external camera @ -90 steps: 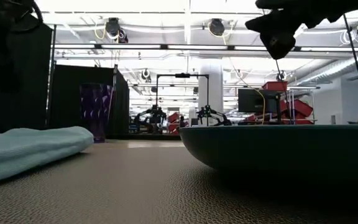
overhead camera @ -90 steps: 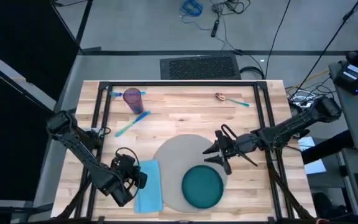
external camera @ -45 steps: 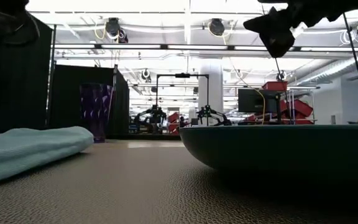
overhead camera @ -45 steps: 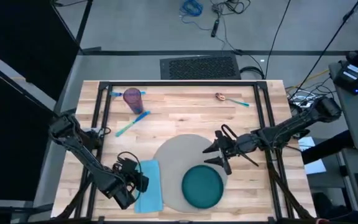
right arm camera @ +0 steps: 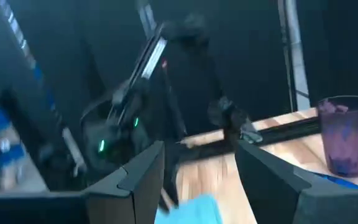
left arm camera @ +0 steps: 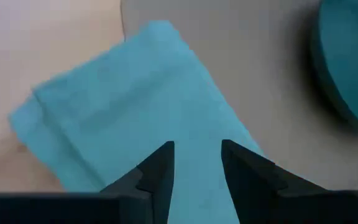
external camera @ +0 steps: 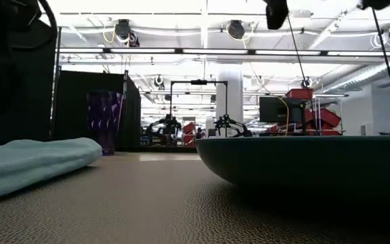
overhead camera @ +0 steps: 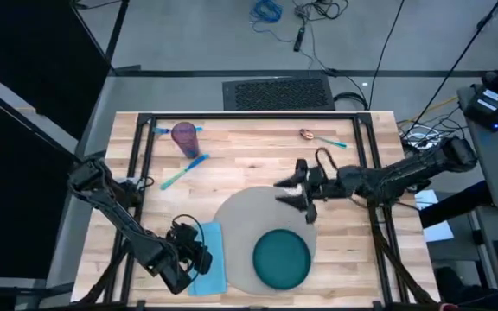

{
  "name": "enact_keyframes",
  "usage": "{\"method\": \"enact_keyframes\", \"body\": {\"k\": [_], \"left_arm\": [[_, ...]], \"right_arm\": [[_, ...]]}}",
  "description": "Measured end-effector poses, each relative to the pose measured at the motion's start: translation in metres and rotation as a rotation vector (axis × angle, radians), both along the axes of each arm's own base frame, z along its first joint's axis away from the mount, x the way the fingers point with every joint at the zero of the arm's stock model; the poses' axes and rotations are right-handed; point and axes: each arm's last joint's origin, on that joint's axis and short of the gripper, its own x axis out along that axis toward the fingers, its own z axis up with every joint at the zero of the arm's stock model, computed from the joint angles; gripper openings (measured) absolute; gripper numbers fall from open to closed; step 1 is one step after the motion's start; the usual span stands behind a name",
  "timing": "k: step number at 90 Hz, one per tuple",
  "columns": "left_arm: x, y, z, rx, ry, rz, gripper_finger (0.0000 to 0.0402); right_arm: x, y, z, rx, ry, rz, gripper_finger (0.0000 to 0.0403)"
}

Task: Set table place
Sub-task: Move the blue napkin to the bottom left of the table

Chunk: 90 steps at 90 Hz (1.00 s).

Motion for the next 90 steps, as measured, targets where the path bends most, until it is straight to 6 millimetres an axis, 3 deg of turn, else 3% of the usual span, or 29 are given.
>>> {"method": "enact_keyframes", "body": {"k": [12, 29, 55, 75, 90], "left_arm": [[0.006, -0.003, 0.002, 0.015, -0.027, -0.081, 0.0118], [0.001, -0.013, 0.002, -0.086, 0.013, -0.127, 0.0118], [-0.009, -0.017, 0.0, -0.176, 0.034, -0.003, 0.0118], [-0.027, -0.005, -0.004, -0.1, 0.18, 0.131, 0.0118], [-0.031, 0.0, -0.008, -0.048, 0.216, 0.115, 0.0118]], "right_arm": [[0.007, 0.007, -0.01, -0.009, 0.141, 0.045, 0.0183], [0.017, 0.014, -0.021, -0.012, 0.173, 0.067, 0.0183], [0.021, -0.004, -0.022, 0.009, 0.176, 0.136, 0.0183], [0.024, -0.004, -0.03, 0.002, 0.23, 0.136, 0.0183], [0.024, -0.004, -0.031, 0.001, 0.236, 0.136, 0.0183]]}}
